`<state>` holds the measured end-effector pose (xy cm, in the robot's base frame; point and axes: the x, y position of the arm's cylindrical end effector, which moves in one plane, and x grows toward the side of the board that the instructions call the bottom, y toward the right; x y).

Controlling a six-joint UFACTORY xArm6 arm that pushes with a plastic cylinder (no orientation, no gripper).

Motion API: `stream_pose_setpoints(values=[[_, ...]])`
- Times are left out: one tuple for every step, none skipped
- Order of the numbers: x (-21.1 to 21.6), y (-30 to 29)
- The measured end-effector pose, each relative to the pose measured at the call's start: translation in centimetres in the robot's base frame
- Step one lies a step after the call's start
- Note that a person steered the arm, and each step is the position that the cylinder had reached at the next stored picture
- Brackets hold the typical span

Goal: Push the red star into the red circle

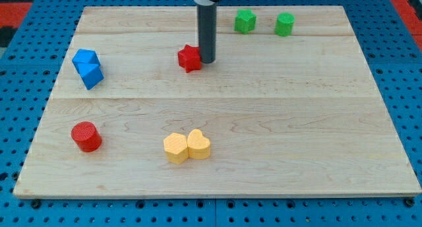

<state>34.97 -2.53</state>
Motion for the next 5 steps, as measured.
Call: stream_pose_setpoints(values=[[0.0, -5.2], [-3.1, -4.3], [-1.9, -8.7], [2.7, -10.6], [6.7, -13.3]])
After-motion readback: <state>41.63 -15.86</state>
